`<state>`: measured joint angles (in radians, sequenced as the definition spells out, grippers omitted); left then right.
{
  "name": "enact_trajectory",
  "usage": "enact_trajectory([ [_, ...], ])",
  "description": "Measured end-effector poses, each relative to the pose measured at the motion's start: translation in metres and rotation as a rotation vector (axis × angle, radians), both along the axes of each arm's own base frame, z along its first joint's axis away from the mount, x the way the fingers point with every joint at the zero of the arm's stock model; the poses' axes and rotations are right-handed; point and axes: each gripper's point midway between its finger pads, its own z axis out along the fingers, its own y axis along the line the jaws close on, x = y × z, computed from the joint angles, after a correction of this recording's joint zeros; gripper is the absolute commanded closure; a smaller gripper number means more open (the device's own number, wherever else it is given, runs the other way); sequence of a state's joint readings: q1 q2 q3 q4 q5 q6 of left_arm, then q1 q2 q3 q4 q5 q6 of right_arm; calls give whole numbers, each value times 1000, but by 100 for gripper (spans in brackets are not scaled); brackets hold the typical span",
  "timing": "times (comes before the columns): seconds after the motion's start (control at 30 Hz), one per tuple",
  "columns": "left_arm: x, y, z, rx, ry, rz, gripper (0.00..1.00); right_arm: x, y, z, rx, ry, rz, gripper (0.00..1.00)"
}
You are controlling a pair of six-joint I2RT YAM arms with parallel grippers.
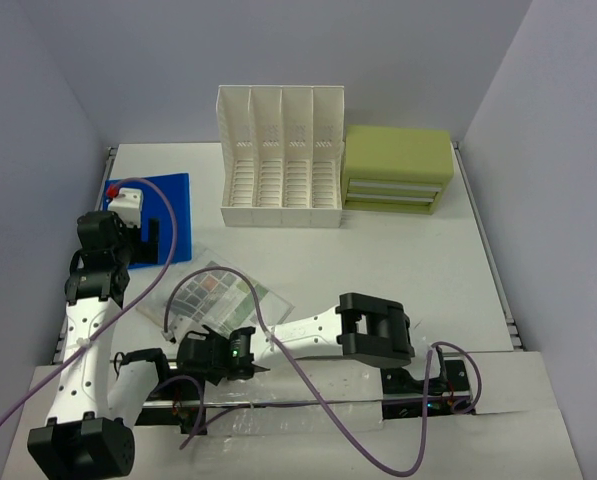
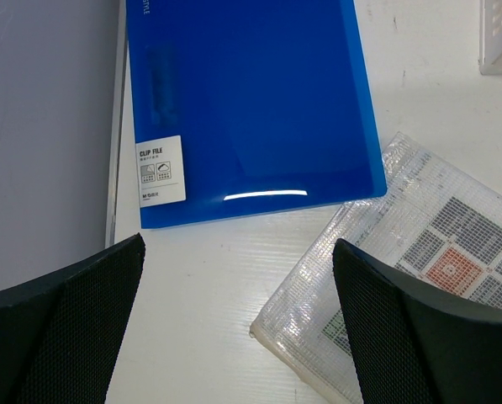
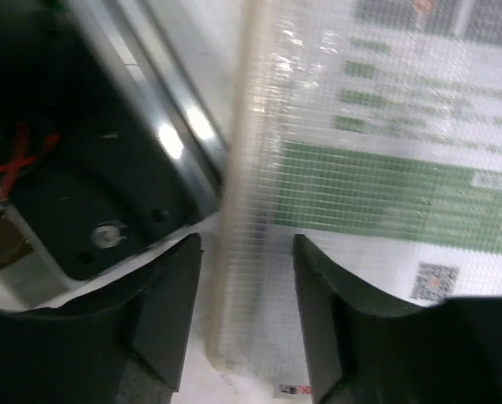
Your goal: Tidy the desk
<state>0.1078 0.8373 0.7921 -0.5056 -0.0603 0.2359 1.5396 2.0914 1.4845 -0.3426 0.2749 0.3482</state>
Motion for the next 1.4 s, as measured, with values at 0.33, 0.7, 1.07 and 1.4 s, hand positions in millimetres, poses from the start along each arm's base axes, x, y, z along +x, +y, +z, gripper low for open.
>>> enact_trajectory([
  [0.33,1,-7,-8,-18,33,-41,1,32,-21,-9,-29,-61,-104,100],
  [0.7,-22,-59,12,-23,106,-461,1,83,-93,35,91,-6,-218,100],
  [1.07,-53,-136,7,108,35,-959,1,122,-94,67,257,66,-267,100],
  [1.4,-75,-186,-78,330,273,-1274,1,141,-101,72,286,102,-293,100],
])
